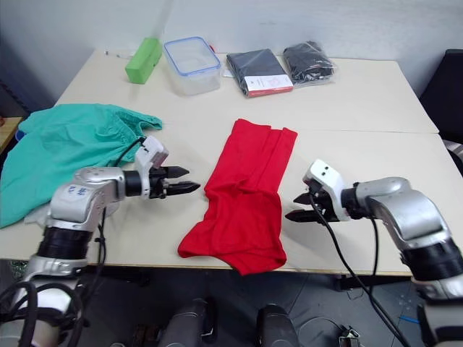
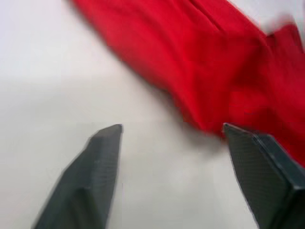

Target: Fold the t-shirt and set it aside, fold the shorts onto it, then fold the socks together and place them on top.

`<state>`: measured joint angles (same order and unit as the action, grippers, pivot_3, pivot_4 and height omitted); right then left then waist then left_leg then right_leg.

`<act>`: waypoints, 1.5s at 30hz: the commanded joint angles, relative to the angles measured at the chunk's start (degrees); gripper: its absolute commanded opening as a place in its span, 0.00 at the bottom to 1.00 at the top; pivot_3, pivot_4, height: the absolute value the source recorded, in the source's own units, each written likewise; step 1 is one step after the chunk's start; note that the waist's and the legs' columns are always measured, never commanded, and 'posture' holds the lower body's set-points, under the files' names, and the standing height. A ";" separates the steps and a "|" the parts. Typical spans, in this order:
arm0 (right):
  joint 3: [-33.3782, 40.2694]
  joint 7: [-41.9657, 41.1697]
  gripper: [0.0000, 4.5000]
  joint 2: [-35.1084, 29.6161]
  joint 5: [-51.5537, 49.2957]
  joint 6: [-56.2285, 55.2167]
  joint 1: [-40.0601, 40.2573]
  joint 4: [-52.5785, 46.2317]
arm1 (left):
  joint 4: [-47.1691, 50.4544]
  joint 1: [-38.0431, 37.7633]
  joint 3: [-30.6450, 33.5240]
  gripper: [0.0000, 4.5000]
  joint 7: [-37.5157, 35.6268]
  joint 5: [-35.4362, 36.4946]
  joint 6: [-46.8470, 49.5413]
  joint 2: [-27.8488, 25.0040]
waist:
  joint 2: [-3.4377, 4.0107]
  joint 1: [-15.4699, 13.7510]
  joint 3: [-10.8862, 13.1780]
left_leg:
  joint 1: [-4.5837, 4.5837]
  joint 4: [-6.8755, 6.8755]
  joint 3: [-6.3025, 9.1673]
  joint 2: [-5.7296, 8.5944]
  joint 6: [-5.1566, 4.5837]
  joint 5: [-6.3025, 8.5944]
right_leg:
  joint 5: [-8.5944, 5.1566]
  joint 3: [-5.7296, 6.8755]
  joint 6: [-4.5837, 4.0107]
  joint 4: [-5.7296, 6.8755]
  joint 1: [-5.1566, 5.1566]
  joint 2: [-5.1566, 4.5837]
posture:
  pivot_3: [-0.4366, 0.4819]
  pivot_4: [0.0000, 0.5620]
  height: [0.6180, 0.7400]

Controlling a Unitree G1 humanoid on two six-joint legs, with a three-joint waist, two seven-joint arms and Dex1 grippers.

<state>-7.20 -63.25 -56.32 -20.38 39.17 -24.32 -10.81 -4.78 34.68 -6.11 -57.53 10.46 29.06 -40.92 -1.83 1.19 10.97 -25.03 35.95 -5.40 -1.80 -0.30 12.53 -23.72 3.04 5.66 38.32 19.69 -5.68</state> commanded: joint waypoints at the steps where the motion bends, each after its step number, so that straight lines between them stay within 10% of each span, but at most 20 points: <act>1: 3.28 -2.57 0.90 -2.87 7.01 -24.33 6.67 -4.80 | -0.57 -1.41 -3.64 1.00 -8.48 -4.95 -26.19 -3.76 | 0.01 -0.11 0.00 | 0.00 -0.04 -0.03 -0.01 -0.01 0.02 | 0.00 0.03 0.00 -0.25 -0.09 0.04 | 0.48 0.27 1.00; 6: 0.37 -3.53 0.90 -2.96 18.58 -62.97 11.03 0.71 | -10.15 0.31 -7.32 1.00 -11.09 -11.06 -59.12 -4.13 | 0.01 -0.38 0.01 | 0.06 0.11 -0.26 -0.01 -0.16 0.03 | 0.01 0.15 0.02 -0.41 -0.20 0.02 | 0.48 0.27 1.00; 17: -6.65 2.70 0.90 3.37 30.08 -83.40 5.34 13.30 | -25.61 5.74 -12.12 1.00 -6.97 -16.45 -85.65 1.31 | 0.02 -0.48 0.01 | 0.60 0.19 -0.21 0.02 -0.26 0.05 | 0.02 0.51 0.03 -0.18 -0.70 -0.17 | 0.48 0.27 1.00; 23: -8.36 3.85 0.77 5.90 29.30 -82.47 5.36 11.80 | -27.19 5.09 -14.46 0.71 -6.93 -16.81 -87.93 1.59 | 0.04 -0.29 -0.01 | 1.02 0.09 -0.04 -0.01 -0.24 0.10 | 0.01 0.54 0.03 -0.38 -1.23 -0.15 | 0.48 0.27 1.00; 33: -8.09 4.29 0.01 5.83 26.59 -79.25 6.61 10.24 | -24.42 2.70 -16.76 0.01 -8.21 -13.99 -86.00 1.18 | 0.05 -0.65 0.00 | 0.96 0.13 0.03 0.03 -0.26 0.10 | 0.01 0.59 0.03 -0.36 -1.22 -0.22 | 0.48 0.27 1.00; 40: -7.10 3.95 0.01 4.94 23.96 -77.08 8.58 7.53 | -20.02 0.24 -16.49 0.01 -10.97 -9.65 -81.53 -0.11 | 0.06 -0.83 0.01 | 0.95 0.12 0.04 0.03 -0.26 0.11 | 0.01 0.57 0.03 -0.38 -1.22 -0.22 | 0.48 0.27 1.00; 45: -5.11 1.01 0.01 3.01 12.50 -62.97 12.29 -0.95 | -8.94 -4.18 -14.19 0.01 -16.42 1.46 -60.54 -3.51 | 0.10 -0.68 0.03 | 0.95 0.08 0.08 0.00 -0.26 0.11 | 0.01 0.49 0.03 -0.37 -1.23 -0.21 | 0.48 0.27 1.00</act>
<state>-14.72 -61.18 -51.83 -3.04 -28.14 -12.53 -7.60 -18.29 31.16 -21.89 -72.29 7.53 -37.51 -43.19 -1.73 0.51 11.00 -24.12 36.05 -5.27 -1.80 -0.56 12.63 -23.70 3.47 5.69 37.96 18.47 -5.89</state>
